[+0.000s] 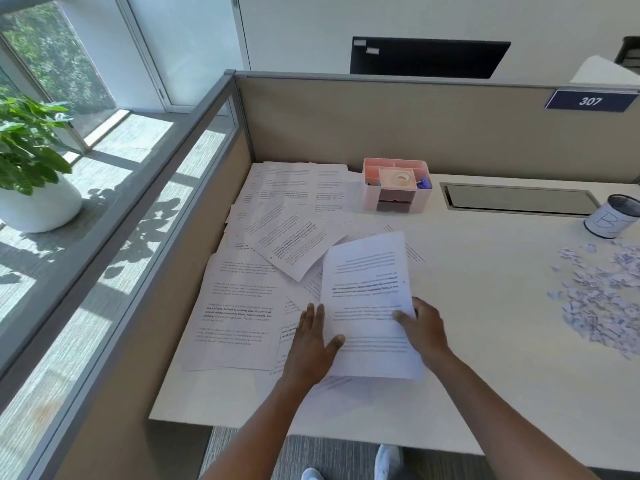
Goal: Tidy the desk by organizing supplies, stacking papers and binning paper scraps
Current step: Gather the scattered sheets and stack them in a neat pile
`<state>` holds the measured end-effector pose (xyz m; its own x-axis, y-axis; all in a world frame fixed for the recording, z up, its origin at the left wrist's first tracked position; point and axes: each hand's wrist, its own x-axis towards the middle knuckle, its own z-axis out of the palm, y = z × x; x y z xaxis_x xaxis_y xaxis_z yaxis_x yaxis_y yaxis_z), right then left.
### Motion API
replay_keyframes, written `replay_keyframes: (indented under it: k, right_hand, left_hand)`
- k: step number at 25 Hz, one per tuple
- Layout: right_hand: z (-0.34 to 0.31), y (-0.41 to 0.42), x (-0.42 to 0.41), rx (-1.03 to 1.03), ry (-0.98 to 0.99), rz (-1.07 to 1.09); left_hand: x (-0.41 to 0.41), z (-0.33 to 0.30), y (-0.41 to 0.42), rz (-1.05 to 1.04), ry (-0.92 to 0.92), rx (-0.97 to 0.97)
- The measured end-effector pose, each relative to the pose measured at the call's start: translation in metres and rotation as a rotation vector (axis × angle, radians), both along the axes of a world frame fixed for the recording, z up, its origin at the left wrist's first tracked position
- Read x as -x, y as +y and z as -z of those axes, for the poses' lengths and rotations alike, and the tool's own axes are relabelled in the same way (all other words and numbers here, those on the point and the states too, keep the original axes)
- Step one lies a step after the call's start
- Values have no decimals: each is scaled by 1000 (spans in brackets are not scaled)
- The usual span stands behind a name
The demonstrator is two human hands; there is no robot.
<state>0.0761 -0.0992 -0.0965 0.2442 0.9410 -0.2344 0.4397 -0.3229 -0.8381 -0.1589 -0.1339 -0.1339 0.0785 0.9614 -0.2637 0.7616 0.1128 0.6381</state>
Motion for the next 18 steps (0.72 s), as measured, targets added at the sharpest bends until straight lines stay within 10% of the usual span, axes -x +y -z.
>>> replay_keyframes:
  k: [9,18]
  right_hand:
    - [-2,10,-44,43,376,-53]
    - [7,44,-66,158,552,-173]
  left_hand:
    - [-18,-30,29,-389,-642,186]
    - [-41,-30,43,-493,-583,144]
